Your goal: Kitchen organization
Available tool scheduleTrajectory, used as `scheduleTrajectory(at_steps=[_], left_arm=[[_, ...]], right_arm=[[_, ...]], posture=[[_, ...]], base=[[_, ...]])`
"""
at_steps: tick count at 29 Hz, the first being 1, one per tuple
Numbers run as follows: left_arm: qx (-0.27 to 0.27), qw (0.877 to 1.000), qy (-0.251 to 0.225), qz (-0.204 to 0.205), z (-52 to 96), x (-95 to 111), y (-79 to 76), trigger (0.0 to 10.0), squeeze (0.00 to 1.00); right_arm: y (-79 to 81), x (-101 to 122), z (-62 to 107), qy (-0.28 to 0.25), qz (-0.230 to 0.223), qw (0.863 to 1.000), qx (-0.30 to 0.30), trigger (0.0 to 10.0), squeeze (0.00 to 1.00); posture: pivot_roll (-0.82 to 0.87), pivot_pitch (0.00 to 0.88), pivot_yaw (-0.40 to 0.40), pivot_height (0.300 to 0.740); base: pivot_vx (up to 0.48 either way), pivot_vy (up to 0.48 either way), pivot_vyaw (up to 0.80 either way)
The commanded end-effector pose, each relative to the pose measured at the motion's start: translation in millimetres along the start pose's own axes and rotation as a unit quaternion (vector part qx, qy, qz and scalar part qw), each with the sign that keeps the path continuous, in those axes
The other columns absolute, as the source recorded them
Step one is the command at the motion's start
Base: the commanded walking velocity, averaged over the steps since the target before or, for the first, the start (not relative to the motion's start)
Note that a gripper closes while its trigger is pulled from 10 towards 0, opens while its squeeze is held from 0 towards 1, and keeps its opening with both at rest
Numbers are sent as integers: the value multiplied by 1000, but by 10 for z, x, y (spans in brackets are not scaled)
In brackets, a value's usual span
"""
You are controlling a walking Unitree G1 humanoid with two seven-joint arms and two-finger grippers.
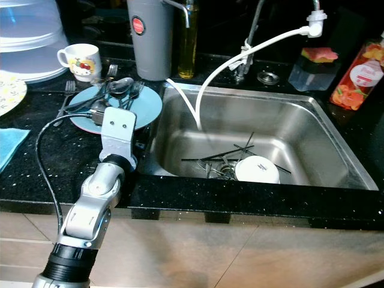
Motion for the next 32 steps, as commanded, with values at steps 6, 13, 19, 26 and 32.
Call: scheduleTrajectory(at_steps=[6, 13, 19, 26, 32], left_arm=[[-10, 1000, -4, 5, -26, 24, -64, 10000, 0], [-8, 1000, -10, 6, -42, 63, -70, 10000, 0], [-6, 1000, -13, 6, -57, 75, -43, 10000, 0], [-5, 1000, -15, 7, -73, 94, -42, 10000, 0], [0, 1000, -21, 7, -101, 160, 3, 10000, 0]], right_arm=[[1135, 1380, 362, -180, -96, 957, 209, 10000, 0], [2224, 1569, 1800, -124, -153, 824, 531, 10000, 0], [2428, 1297, 2864, -64, -120, 707, 694, 10000, 0], [2324, 947, 3550, -4, -67, 613, 787, 10000, 0], [2259, 693, 3808, 65, -49, 600, 796, 10000, 0]], posture=[[191, 22, -77, 740], [204, 17, -81, 740], [201, 21, -77, 740], [198, 26, -77, 740], [202, 31, -78, 740]], base=[[0, 0, 0], [0, 0, 0], [0, 0, 0], [0, 0, 0], [0, 0, 0]])
Point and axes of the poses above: a point about 5 cm out from each wrist's last joint towards the gripper, its own z axis pointing back from the gripper into the wrist, its own x axis along the axis of the wrist's last joint, y = z × x, the point moved 5 cm from there along -z, pointing out of the wrist towards the gripper, and after that the axes turned 8 degrees about -z, right-handed, at the moved point
